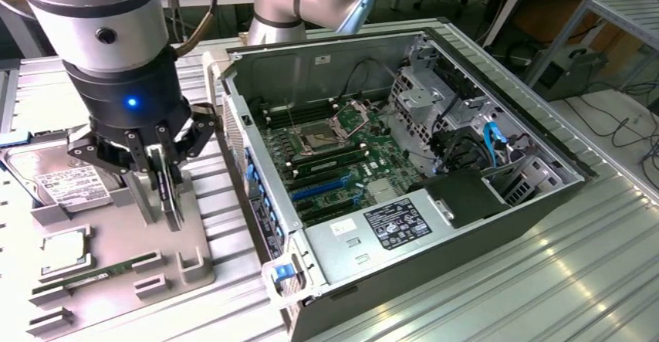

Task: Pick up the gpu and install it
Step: 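Pick up the gpu and move the gpu toward the slot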

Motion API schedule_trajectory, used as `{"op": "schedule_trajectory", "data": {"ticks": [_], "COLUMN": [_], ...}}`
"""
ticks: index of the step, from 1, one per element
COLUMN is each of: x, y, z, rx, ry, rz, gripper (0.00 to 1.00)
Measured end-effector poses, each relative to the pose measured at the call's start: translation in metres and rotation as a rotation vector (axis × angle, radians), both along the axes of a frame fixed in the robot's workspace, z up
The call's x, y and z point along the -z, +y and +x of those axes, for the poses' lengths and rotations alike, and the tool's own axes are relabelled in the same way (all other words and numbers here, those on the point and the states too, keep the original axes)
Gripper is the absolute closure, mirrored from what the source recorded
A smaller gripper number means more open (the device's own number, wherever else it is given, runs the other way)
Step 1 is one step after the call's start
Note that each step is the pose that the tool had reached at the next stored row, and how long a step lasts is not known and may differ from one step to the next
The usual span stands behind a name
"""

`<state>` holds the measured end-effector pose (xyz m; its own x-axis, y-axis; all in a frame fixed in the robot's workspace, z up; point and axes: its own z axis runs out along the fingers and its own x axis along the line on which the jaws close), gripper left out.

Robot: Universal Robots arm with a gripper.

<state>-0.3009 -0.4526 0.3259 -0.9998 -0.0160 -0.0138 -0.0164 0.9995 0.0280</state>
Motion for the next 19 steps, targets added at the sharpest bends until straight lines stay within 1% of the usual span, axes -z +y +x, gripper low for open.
{"op": "schedule_trajectory", "data": {"ticks": [2,4,19], "x": [-0.0103,-0.0152,-0.0380], "y": [0.0000,0.0000,0.0000], "z": [0.000,0.000,0.000], "rx": [0.000,0.000,0.000], "ry": [0.0000,-0.0001,0.0000], "rz": [0.0000,0.0000,0.0000], "gripper": [0.73,0.73,0.73]}}
